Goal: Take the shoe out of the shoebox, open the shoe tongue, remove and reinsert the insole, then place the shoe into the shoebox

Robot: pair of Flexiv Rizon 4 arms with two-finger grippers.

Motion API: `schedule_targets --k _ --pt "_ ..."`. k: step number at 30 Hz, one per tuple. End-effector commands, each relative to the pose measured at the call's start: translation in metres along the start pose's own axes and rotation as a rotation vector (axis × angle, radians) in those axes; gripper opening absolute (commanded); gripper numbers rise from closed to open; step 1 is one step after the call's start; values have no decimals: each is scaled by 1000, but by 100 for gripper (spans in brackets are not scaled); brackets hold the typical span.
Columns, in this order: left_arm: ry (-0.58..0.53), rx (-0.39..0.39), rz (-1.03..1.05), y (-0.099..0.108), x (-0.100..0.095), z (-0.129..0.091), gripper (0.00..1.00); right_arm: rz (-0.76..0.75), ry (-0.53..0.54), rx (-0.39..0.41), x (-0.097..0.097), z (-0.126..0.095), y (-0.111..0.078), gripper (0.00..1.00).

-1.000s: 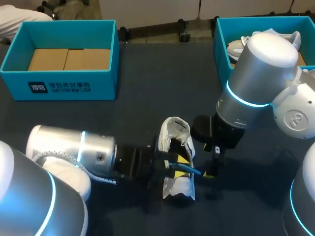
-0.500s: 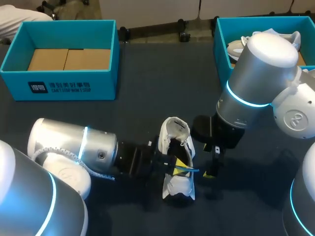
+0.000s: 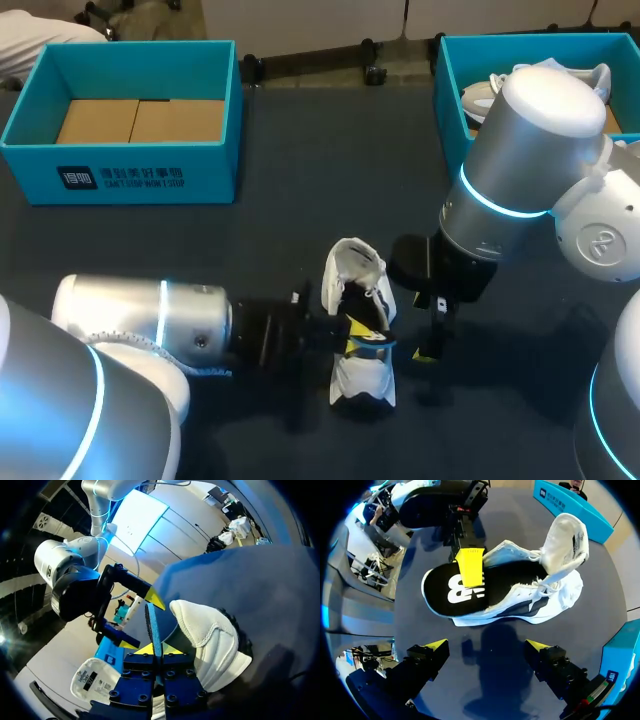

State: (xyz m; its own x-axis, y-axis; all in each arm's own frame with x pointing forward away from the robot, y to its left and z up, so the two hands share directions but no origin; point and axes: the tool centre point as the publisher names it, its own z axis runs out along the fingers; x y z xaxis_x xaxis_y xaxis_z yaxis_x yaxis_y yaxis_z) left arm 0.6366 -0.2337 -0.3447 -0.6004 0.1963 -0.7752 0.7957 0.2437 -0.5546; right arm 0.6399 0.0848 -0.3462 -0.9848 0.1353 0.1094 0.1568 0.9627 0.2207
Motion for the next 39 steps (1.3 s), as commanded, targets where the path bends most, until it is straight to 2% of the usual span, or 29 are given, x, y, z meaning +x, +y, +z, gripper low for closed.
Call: schedule_targets --k 1,4,5,6,8,12,24,27,29,37,38,39 --pt "1 16 -50 -2 0 4 0 0 -1 -1 1 1 -1 100" --pt "-1 41 -94 -7 0 2 1 0 -1 -1 1 1 -1 100" --pt "-4 49 -108 -9 0 1 14 0 -1 -1 1 1 -1 100" --pt "-4 50 -108 -10 0 0 16 0 -1 -1 1 1 -1 100" --pt "-8 62 -124 -12 -1 -1 27 0 -1 -1 1 1 -1 100" --pt "-10 82 -145 -19 -3 -3 35 0 -1 -1 1 1 -1 100" --pt "20 126 -182 -36 -12 2 30 0 -1 -1 1 1 -1 100" --pt "47 118 -201 -36 -13 3 26 0 -1 -1 1 1 -1 100" --pt "83 97 -220 -37 -12 5 29 0 -1 -1 1 1 -1 100" --pt "134 47 -290 -33 -10 8 26 0 -1 -1 1 1 -1 100" --pt "141 44 -298 -32 -10 8 24 0 -1 -1 1 1 -1 100" --pt "150 44 -303 -31 -8 8 13 0 -1 -1 1 1 -1 100"
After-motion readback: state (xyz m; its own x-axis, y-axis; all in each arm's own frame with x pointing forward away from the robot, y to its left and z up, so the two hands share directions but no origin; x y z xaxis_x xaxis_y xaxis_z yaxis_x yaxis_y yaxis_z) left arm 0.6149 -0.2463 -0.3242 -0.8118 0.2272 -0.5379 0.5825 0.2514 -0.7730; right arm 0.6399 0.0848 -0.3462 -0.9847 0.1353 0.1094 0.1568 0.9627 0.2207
